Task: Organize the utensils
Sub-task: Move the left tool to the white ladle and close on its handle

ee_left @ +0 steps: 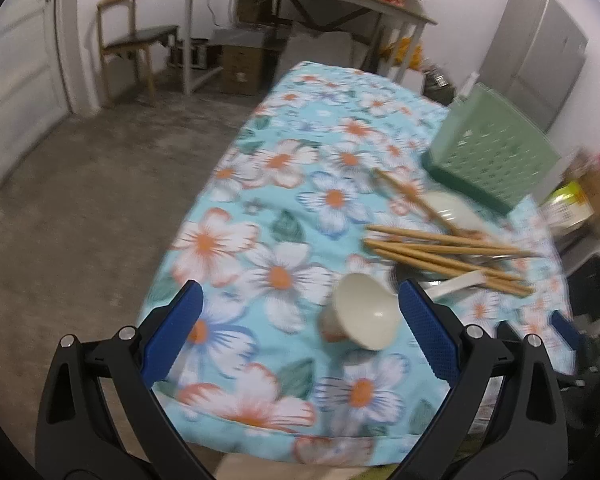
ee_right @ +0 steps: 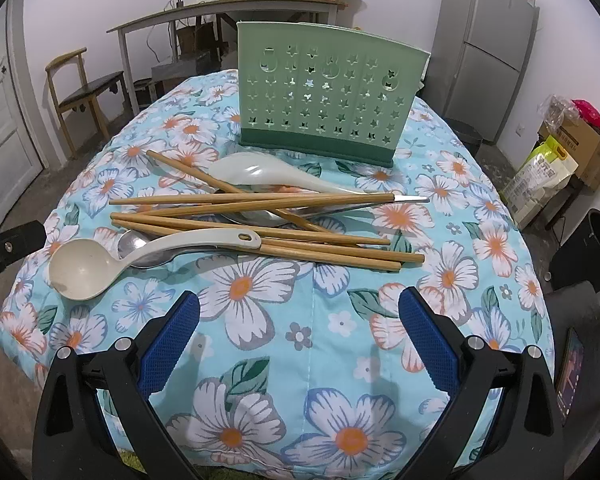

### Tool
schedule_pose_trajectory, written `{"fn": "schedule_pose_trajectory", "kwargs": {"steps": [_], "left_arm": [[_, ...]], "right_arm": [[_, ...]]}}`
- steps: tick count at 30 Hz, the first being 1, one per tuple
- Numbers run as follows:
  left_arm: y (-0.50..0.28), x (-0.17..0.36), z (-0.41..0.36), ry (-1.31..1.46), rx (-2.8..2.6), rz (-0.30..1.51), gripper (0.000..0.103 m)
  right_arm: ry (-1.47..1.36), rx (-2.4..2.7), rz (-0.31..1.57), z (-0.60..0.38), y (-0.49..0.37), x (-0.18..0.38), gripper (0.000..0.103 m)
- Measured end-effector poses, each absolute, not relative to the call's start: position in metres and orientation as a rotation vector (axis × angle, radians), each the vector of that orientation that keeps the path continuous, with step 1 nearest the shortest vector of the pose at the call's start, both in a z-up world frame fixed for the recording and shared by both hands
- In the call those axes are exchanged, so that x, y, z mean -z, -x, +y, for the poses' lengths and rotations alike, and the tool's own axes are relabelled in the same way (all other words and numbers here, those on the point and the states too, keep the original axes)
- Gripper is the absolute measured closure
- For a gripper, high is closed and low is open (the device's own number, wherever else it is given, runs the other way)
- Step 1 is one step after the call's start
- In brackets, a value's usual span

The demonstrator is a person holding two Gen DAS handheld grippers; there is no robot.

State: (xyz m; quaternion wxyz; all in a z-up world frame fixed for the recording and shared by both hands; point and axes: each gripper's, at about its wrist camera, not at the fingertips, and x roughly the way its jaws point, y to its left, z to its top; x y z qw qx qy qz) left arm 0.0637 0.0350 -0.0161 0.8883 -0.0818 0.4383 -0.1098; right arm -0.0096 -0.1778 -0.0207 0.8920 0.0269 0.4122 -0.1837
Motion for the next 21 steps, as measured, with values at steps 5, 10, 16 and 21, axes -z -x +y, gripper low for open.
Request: {"fn": "schedule_pose_trajectory", "kwargs": {"steps": [5,10,16,21], "left_arm": [[-0.062,0.026,0.036,0.253,0.296,0.935,0.009],[-0.065,0.041,0.036,0.288,0.355,0.977,0.009],[-0.067,0.05,0.039,0.338,0.429,0.978,0.012],[-0.072,0.058,0.041,0.389,0.481,1.002,0.038]], "right_arm": [[-0.048,0.375,0.836,-0.178,0.014,0.022,0.006],[-0.038,0.355,0.818,-0.177,0.017,0.025,0.006],[-0.044,0.293,0.813,-0.173,0.02,0.028,0.006],[-0.038,0.279,0.815,-0.168,0.019,0.03,0.006]]}}
